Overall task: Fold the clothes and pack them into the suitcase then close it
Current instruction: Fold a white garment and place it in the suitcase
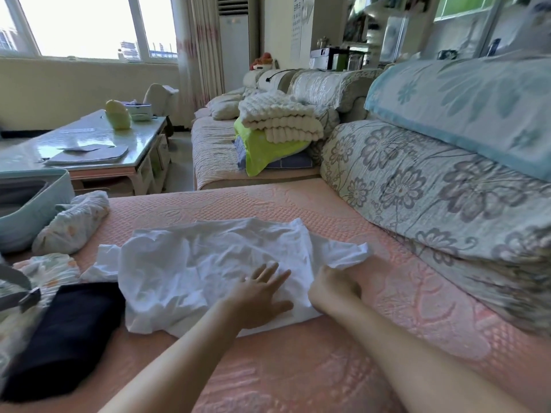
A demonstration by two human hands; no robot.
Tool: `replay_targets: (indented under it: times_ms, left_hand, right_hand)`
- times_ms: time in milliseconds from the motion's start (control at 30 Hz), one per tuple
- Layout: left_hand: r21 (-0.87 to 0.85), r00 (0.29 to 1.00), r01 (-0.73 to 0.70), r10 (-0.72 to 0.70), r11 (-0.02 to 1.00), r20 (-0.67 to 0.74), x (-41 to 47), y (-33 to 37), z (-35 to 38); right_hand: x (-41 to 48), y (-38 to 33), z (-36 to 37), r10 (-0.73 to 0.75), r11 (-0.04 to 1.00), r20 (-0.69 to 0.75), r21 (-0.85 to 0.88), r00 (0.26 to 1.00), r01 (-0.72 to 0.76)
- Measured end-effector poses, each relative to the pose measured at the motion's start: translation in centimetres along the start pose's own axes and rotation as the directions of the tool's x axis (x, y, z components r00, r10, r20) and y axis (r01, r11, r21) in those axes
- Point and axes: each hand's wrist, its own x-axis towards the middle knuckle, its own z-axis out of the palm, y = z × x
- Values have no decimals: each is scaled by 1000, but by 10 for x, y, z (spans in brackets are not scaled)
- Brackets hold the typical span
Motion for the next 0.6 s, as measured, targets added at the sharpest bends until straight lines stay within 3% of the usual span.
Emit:
replay_targets:
  times_ms: [167,333,467,533,600]
  left_hand:
    - [39,1000,-1,1,999,13,-17,3,16]
    - [91,1000,-5,4,996,17,-25,2,21]
    - [116,997,-83,83,990,7,-26,-2,23]
    - [116,989,-141,145,983,-23,-27,-3,26]
    - [104,981,-182,188,978,-46,-29,-1,29]
  right_hand:
    - [6,19,-3,88,889,-119,458,989,-24]
    - [26,50,1,69,936,-118,351,991,-24]
    - [26,59,9,83,955,62,279,995,-97]
    - [28,60,12,24,926,54,375,998,-43]
    - [24,63,9,-68,865,-77,492,995,98]
